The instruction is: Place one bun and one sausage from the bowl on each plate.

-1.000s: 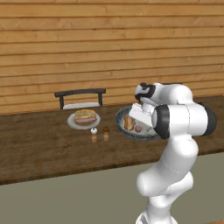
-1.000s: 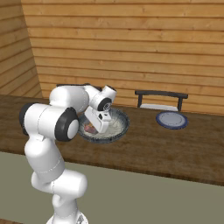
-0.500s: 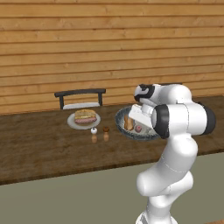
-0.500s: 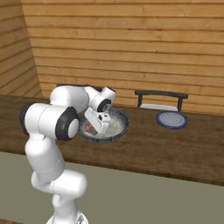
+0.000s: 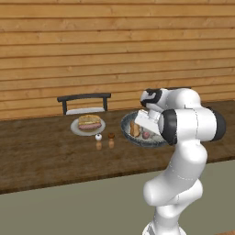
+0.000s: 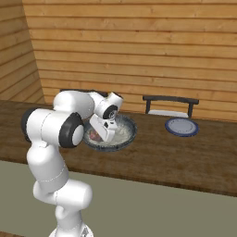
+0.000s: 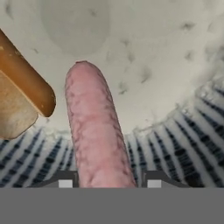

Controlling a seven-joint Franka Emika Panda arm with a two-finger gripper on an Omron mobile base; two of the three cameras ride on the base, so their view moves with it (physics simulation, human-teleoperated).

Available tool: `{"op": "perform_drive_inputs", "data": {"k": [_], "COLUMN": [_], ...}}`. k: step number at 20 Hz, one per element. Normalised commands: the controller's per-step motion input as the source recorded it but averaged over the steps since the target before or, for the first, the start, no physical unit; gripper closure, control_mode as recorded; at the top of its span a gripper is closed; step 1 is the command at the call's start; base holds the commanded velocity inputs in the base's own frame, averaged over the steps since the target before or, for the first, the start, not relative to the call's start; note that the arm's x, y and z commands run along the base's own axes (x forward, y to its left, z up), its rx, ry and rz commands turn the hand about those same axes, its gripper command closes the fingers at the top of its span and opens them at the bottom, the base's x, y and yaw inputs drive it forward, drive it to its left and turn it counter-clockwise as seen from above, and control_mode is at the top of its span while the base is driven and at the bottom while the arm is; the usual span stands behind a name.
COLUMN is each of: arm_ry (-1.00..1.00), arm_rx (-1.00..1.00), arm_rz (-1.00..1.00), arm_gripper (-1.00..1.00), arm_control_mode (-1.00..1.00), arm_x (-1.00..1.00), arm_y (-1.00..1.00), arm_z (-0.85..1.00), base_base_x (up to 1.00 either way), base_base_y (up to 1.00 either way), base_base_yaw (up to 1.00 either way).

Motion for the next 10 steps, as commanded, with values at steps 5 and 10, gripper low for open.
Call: {"op": "perform_drive_inputs", "data": {"k": [5, 10], "arm_ry": [0.01, -0.02], "arm_rx": [0.0, -0.03], "arm_rz": [0.0, -0.16], "arm_gripper": [1.0, 1.0], "arm_control_mode": [-1.0, -1.0], "arm_x": [0.0, -0.09], "arm_y": [0.0, 0.0], "arm_z": [0.05, 0.55], "base_base_x": [0.0, 0.0], "base_base_y": [0.0, 0.0], "base_base_yaw": [0.0, 0.0]}}
